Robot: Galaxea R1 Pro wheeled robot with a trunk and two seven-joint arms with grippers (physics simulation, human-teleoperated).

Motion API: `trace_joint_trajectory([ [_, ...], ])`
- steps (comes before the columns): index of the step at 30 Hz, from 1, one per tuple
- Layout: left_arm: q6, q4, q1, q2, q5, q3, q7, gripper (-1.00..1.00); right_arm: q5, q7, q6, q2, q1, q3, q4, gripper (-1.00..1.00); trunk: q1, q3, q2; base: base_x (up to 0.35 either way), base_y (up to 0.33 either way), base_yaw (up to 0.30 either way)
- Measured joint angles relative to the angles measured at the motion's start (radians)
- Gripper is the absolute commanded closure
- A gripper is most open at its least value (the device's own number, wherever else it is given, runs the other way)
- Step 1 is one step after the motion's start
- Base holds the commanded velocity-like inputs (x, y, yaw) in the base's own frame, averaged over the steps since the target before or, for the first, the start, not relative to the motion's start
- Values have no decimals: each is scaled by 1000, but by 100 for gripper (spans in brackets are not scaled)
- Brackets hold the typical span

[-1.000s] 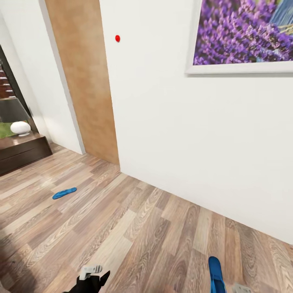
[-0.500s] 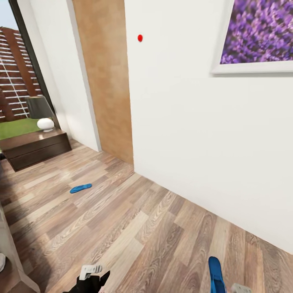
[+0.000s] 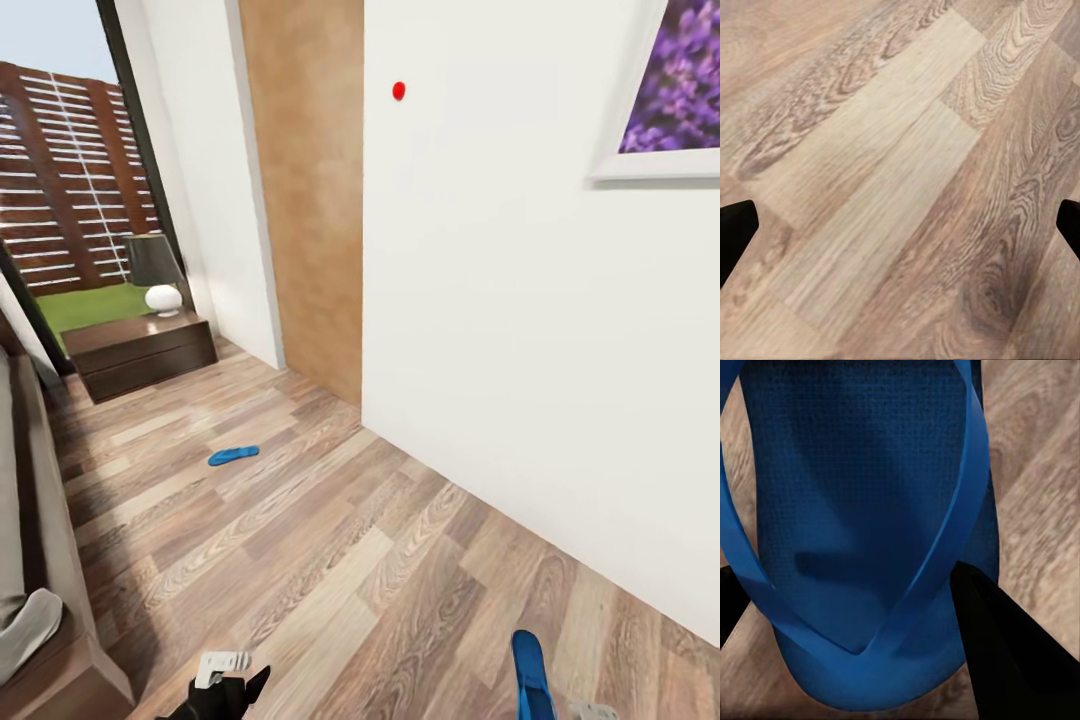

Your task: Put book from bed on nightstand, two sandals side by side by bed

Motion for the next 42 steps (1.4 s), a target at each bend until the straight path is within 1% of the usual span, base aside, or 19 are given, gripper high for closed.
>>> trace_joint_trajectory([
  [23,0,0,0,1,1,0,0,-100,0,0,0,0,0,0,0,100,0,0,0,293,-80,9],
  [29,0,-1,0,1,1,0,0,-100,0,0,0,0,0,-1,0,100,0,0,0,72,-6,133],
  [42,0,-1,0,1,1,0,0,-100,0,0,0,0,0,-1,0,100,0,0,0,5,0,243],
])
